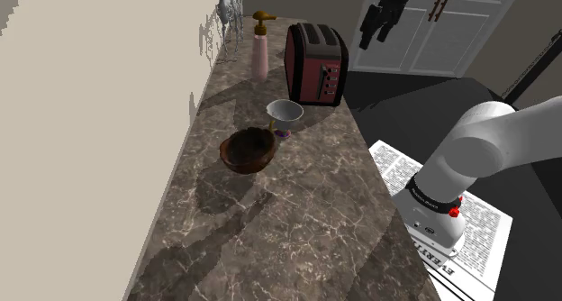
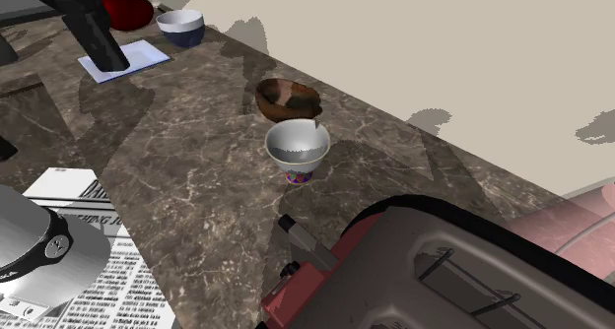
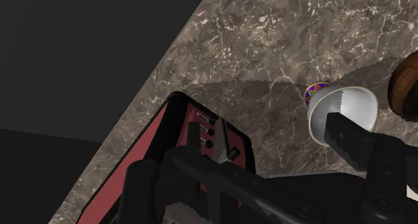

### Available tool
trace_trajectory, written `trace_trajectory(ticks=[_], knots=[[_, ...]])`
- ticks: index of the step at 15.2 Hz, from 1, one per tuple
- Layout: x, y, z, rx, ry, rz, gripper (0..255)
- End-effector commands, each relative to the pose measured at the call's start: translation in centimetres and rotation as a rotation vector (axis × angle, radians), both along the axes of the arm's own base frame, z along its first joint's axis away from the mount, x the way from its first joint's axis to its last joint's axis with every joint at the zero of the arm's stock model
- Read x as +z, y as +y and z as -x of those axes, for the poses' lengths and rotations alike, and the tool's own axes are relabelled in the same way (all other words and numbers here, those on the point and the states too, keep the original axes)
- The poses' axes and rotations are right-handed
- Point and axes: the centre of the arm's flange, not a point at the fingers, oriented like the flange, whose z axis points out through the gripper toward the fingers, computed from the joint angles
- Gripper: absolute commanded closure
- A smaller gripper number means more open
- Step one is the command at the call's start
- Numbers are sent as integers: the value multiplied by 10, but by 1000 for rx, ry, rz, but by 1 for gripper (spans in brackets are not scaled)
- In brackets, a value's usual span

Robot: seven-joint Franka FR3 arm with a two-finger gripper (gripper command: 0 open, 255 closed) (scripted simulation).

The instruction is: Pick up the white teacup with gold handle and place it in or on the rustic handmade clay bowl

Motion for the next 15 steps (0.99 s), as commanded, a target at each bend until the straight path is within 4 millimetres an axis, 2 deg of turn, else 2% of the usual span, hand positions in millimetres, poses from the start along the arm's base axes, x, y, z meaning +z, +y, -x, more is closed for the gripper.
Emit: trace_trajectory(ticks=[1,15], knots=[[0,0,0,0,0,0,0],[-98,150,-61,1,-5,36,0]])
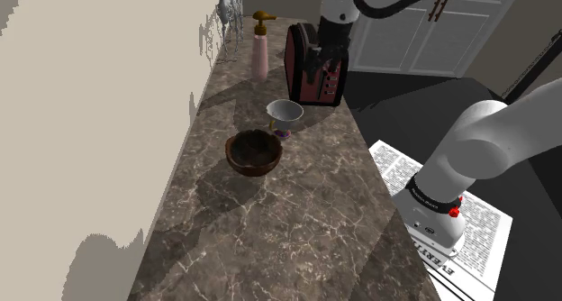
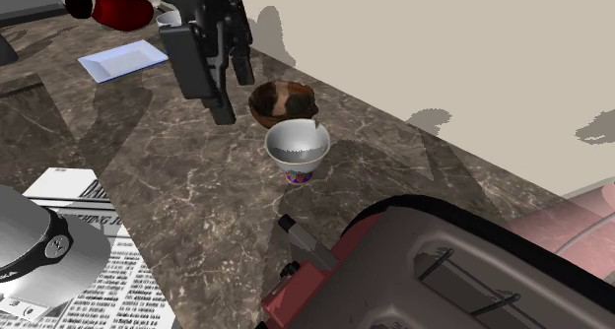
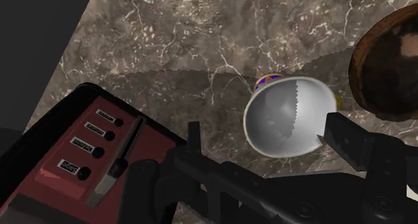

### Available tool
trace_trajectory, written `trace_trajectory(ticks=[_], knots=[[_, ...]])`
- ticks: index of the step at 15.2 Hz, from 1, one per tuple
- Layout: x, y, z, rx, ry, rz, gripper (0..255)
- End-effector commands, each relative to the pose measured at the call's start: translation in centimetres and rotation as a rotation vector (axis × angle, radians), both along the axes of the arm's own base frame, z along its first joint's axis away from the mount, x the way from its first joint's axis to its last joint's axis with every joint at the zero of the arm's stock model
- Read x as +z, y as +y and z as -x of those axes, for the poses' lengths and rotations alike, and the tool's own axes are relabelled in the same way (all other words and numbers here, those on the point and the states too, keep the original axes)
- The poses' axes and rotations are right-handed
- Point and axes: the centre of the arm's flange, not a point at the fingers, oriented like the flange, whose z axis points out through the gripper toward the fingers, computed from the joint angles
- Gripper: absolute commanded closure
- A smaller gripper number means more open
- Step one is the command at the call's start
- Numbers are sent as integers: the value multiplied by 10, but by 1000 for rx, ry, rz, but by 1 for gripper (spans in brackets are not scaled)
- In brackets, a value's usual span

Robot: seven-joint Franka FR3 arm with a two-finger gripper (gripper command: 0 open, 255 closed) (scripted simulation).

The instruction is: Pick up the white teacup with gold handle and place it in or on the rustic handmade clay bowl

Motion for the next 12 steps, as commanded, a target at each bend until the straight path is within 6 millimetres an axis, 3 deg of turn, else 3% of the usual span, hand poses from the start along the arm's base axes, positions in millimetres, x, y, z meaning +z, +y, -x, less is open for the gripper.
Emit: trace_trajectory(ticks=[1,11,12], knots=[[-17,23,-11,-1,-2,4,0],[-90,128,-55,0,-5,29,0],[-92,131,-57,0,-5,30,0]])
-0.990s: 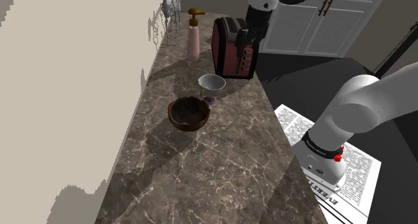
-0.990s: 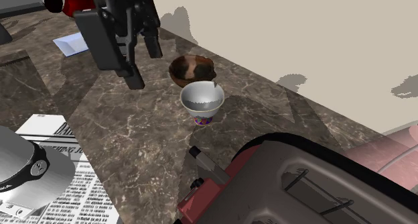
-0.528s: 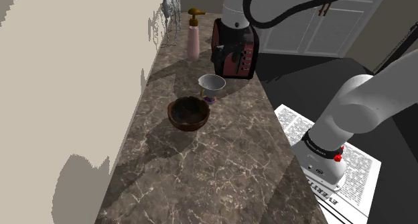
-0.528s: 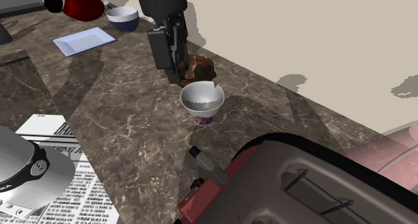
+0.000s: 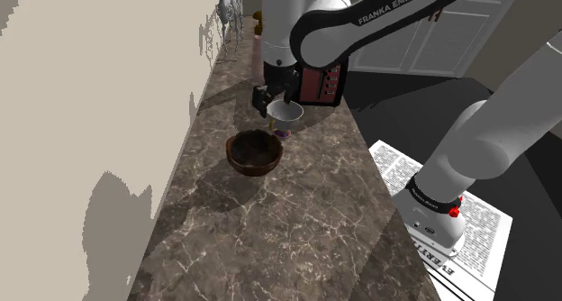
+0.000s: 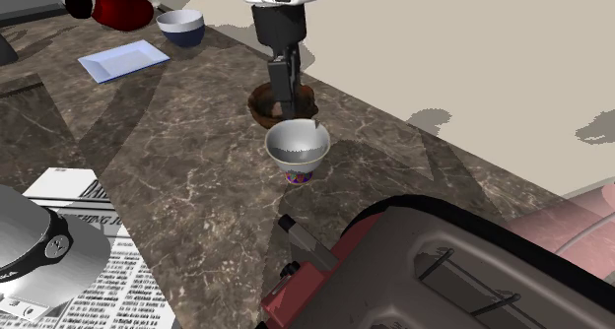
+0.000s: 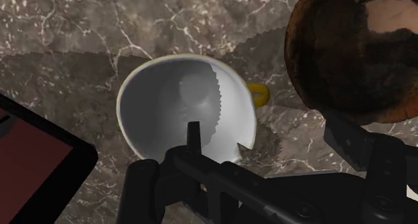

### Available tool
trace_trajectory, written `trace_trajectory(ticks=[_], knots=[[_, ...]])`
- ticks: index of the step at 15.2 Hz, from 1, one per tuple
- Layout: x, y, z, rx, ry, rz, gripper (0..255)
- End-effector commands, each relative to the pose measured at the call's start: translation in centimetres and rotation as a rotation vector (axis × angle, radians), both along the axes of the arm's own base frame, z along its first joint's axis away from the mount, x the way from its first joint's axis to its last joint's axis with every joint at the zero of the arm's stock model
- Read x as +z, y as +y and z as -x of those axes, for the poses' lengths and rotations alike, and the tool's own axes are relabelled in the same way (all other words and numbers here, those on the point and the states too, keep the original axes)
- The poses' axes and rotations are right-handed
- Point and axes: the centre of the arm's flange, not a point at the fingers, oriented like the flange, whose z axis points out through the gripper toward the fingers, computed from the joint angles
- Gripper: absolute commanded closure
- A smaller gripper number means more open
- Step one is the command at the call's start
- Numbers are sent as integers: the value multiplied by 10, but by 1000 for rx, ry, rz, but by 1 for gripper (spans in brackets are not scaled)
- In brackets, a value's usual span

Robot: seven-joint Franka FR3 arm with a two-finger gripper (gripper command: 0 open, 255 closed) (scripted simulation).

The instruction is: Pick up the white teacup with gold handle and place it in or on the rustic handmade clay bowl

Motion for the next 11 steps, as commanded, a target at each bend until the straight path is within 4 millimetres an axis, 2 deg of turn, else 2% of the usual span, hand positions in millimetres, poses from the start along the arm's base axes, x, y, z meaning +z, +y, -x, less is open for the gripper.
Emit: trace_trajectory(ticks=[1,7,11], knots=[[-10,6,-4,-1,-1,0,0],[-44,2,-8,-1,-1,0,0],[-44,2,-8,-1,-1,0,0]])
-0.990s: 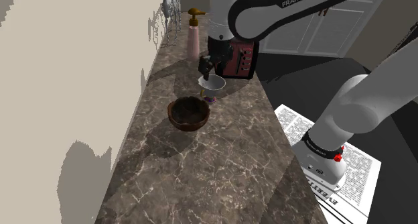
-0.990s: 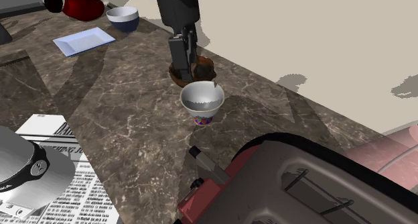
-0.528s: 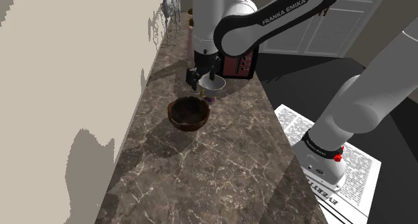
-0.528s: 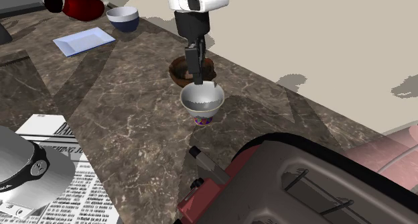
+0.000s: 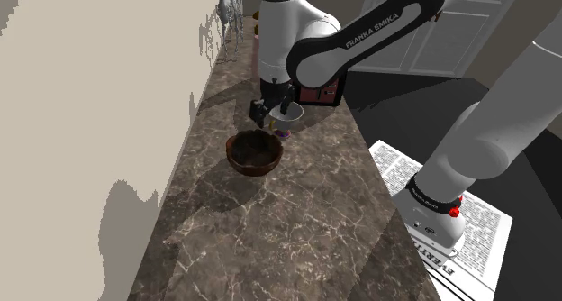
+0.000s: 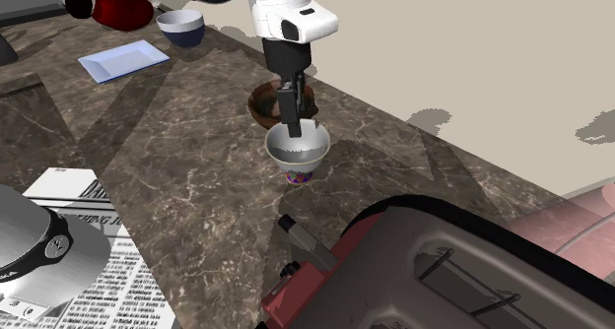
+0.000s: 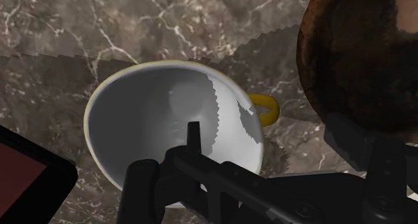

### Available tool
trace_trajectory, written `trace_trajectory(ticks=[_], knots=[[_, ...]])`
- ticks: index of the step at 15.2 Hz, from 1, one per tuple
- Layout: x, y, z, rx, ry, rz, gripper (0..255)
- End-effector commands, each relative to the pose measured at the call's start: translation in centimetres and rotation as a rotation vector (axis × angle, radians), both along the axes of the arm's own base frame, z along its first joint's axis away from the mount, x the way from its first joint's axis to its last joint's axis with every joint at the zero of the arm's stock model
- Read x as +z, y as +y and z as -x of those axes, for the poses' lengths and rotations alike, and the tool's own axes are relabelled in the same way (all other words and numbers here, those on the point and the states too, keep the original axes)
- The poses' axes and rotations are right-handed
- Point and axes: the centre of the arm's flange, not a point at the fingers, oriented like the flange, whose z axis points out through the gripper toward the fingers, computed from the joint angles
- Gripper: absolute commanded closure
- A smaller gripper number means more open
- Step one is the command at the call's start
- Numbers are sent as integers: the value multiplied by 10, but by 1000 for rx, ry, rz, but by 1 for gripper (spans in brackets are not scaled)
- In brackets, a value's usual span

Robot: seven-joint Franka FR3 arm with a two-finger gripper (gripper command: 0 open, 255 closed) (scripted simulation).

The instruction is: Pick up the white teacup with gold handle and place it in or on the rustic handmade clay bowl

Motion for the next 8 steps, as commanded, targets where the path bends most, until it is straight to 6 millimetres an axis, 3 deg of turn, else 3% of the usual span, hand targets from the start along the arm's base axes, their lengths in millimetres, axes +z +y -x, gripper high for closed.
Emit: trace_trajectory(ticks=[1,4,5,8], knots=[[0,0,0,0,0,0,0],[0,0,0,0,0,0,0],[0,0,0,0,0,0,255],[0,0,0,0,0,0,255]])
